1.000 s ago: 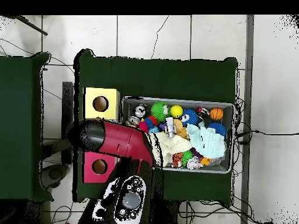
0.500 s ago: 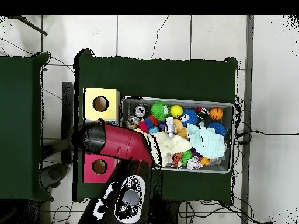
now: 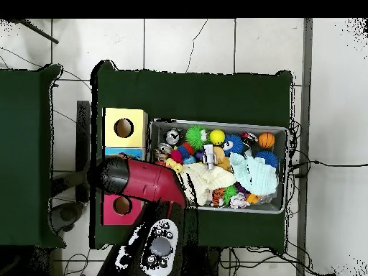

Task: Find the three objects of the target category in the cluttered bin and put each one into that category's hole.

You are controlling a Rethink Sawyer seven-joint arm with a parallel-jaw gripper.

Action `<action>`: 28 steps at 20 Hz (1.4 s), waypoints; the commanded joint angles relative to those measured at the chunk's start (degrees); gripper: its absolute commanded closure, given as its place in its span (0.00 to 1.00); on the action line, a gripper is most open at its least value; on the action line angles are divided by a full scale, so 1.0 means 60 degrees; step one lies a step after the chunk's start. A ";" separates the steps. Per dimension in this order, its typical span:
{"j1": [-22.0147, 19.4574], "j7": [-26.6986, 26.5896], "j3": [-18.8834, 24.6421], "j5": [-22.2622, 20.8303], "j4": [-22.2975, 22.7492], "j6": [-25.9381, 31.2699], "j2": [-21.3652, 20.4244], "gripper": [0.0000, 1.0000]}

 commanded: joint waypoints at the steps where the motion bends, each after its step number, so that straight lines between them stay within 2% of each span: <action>1: -0.0261 0.1324 0.1034 0.0183 0.0795 -0.0014 0.0064 0.00; 10: 0.0166 0.1807 0.1063 0.0313 0.0799 -0.0263 0.0170 0.00; 28: 0.0664 0.2302 0.0925 0.0720 0.0074 -0.0371 0.0804 0.00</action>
